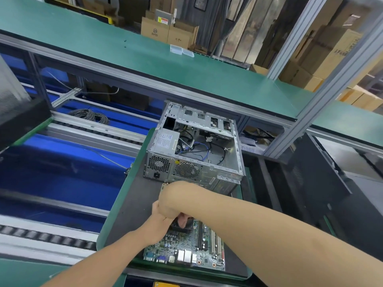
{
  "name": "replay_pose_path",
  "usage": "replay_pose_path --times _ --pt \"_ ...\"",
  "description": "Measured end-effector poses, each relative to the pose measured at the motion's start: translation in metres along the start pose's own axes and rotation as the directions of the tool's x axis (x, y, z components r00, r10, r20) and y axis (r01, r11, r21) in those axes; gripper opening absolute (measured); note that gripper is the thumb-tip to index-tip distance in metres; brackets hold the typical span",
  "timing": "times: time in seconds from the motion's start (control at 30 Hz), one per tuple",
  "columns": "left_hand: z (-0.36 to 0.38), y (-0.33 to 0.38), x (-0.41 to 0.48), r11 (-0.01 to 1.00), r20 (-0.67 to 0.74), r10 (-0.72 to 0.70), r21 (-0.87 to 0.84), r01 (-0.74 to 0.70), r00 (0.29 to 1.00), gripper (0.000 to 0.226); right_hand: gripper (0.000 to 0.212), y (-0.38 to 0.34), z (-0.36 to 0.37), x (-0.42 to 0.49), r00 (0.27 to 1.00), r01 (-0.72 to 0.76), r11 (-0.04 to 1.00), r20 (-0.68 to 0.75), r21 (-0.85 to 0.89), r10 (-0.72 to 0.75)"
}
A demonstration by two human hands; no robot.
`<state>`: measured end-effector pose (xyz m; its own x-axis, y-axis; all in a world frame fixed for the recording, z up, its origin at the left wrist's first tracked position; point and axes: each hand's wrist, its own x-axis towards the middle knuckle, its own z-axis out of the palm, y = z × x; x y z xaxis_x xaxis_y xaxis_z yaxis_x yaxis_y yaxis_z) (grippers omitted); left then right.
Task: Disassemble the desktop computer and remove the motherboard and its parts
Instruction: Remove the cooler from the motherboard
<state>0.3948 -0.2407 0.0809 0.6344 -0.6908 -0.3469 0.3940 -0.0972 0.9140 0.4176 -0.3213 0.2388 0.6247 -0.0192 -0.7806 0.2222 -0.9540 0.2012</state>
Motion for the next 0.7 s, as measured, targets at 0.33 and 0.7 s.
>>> replay_pose_path --times 0.33,0.7 --pt "0.009 0.002 0.011 0.978 -0.155 0.066 0.208 -0.032 0.986 0.035 0.013 0.002 -0.002 0.002 0.940 0.074 0.969 -0.307 -0.235 -0.146" --pt "-0.022 -0.027 0.028 0.925 -0.114 0.000 0.378 0.043 0.993 0.030 0.013 -0.001 0.003 -0.009 0.785 0.227 0.648 -0.256 -0.727 -0.563"
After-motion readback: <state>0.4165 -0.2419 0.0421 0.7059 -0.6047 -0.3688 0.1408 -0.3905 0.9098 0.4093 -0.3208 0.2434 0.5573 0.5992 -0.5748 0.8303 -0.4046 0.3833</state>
